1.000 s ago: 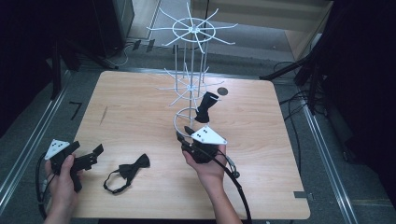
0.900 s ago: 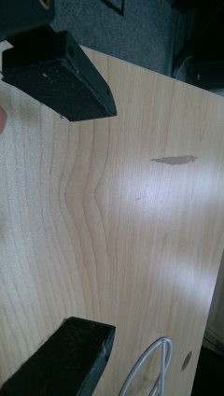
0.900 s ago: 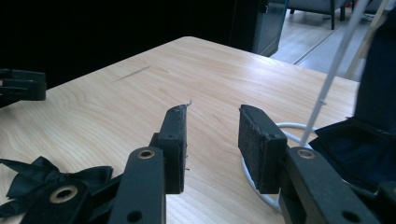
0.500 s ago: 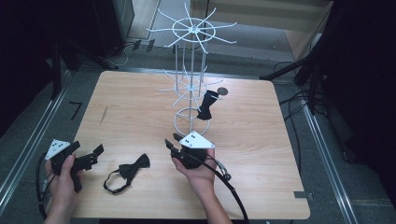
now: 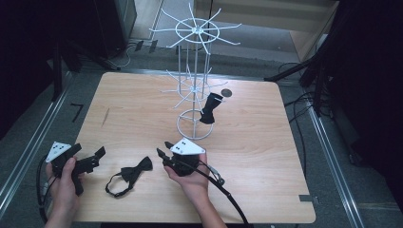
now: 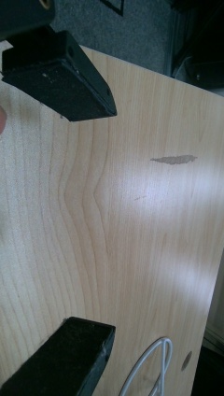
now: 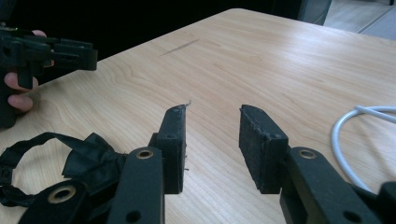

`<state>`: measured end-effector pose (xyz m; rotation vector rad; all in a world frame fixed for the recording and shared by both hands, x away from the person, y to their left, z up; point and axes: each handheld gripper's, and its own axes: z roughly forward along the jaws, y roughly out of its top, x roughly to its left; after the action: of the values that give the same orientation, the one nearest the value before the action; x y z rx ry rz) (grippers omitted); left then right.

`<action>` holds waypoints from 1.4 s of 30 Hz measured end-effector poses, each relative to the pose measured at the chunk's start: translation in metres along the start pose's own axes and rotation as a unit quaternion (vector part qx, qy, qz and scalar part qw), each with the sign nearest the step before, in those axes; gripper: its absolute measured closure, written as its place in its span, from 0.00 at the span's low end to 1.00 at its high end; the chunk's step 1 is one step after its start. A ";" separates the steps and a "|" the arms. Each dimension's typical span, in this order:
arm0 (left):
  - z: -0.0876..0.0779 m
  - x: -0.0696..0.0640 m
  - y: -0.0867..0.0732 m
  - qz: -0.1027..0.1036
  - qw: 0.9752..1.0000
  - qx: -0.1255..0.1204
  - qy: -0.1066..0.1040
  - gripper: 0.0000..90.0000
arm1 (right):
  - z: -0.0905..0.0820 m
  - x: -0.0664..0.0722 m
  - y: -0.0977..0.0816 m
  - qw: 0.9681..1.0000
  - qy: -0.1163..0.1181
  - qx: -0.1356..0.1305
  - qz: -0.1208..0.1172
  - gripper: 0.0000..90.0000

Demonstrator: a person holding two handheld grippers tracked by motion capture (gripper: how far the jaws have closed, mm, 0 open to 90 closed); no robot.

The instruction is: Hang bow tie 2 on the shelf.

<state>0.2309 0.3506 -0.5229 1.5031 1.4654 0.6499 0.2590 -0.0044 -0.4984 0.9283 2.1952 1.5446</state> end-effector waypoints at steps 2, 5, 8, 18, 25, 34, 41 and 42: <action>0.000 0.000 0.000 0.000 1.000 0.000 0.000 0.00 | 0.003 0.002 -0.001 1.000 0.002 0.002 -0.002 0.70; 0.000 0.000 0.000 0.000 1.000 0.001 0.000 0.00 | 0.007 0.005 -0.002 1.000 0.006 0.007 -0.003 0.70; 0.000 0.000 0.000 0.000 1.000 0.000 0.000 0.00 | 0.011 0.008 -0.003 1.000 0.013 0.009 -0.004 0.69; 0.000 0.000 0.000 -0.001 1.000 0.001 0.000 0.00 | 0.030 0.021 -0.007 0.999 0.030 0.031 -0.015 0.68; 0.000 0.000 0.000 0.000 1.000 0.001 0.000 0.00 | 0.041 0.030 -0.008 0.998 0.042 0.040 -0.019 0.68; 0.000 0.000 0.000 0.000 1.000 0.000 0.000 0.00 | 0.054 0.039 -0.012 0.996 0.060 0.063 -0.033 0.65; 0.000 0.000 0.000 0.000 1.000 0.001 -0.001 0.00 | 0.064 0.046 -0.013 0.993 0.076 0.082 -0.048 0.64; 0.000 0.000 0.000 0.000 1.000 0.001 -0.001 0.00 | 0.065 0.047 -0.013 0.992 0.080 0.086 -0.052 0.64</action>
<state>0.2309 0.3509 -0.5229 1.5055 1.4653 0.6473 0.2574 0.0708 -0.5293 0.7451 2.4797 1.4465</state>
